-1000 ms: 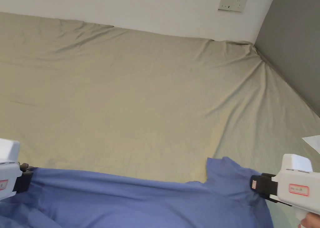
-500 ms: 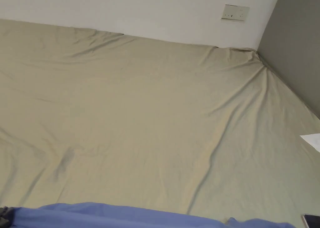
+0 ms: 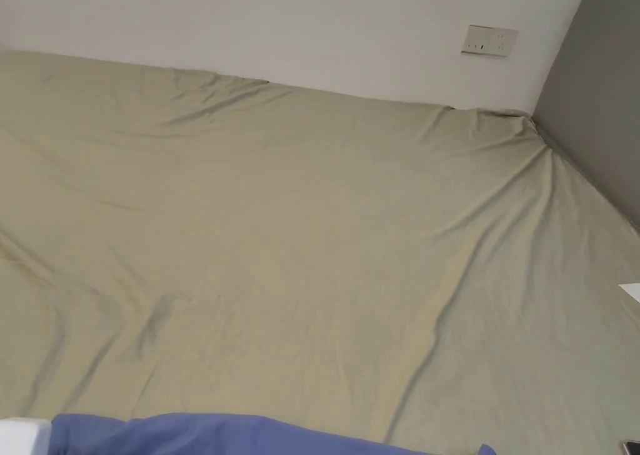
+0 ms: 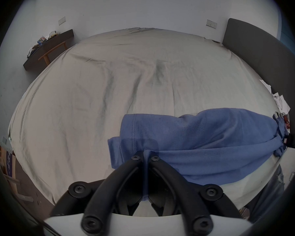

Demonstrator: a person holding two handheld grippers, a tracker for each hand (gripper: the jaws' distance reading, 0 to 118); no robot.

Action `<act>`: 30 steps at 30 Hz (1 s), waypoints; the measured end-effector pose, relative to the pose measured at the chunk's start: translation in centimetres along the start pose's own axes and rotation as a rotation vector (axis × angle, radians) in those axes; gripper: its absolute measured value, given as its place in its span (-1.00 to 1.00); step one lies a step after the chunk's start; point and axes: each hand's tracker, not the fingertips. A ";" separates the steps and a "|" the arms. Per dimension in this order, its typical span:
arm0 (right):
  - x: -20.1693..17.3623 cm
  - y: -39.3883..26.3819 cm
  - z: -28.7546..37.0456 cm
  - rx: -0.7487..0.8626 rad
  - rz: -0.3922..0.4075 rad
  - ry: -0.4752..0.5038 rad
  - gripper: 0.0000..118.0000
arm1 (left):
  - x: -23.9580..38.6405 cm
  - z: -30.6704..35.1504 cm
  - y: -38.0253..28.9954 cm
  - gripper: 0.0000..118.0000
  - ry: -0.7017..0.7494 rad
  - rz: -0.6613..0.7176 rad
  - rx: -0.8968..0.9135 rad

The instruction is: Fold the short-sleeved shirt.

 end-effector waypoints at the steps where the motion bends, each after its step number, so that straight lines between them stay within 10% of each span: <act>1: 0.0 -0.1 -0.1 0.003 0.007 -0.002 -0.93 | 0.1 -0.2 -0.1 -0.94 0.004 -0.009 0.006; 6: 0.5 -0.2 0.8 0.040 0.003 0.035 -0.52 | -0.3 0.8 -0.7 -0.65 0.003 0.031 0.063; 10: 0.2 0.1 5.8 0.222 -0.043 -0.012 0.25 | -2.0 5.1 -0.5 0.89 -0.041 0.188 0.144; 13: -1.7 -0.5 9.3 0.327 0.051 -0.034 0.29 | -1.9 8.9 -1.3 0.95 -0.045 0.210 0.287; 15: -2.9 -0.9 10.4 0.357 0.087 0.037 0.17 | -1.4 10.4 -1.8 0.78 -0.060 0.202 0.312; 17: -4.1 -1.4 10.5 0.387 0.064 0.064 -0.97 | -0.7 11.1 -2.5 0.12 -0.079 0.193 0.339; 20: -5.8 -1.9 10.2 0.411 0.099 0.061 -0.97 | 0.5 11.1 -2.9 -1.00 -0.063 0.202 0.324; 30: -6.5 -1.3 9.5 0.447 0.038 0.092 -0.98 | 1.7 9.6 -2.8 -1.00 -0.051 0.166 0.312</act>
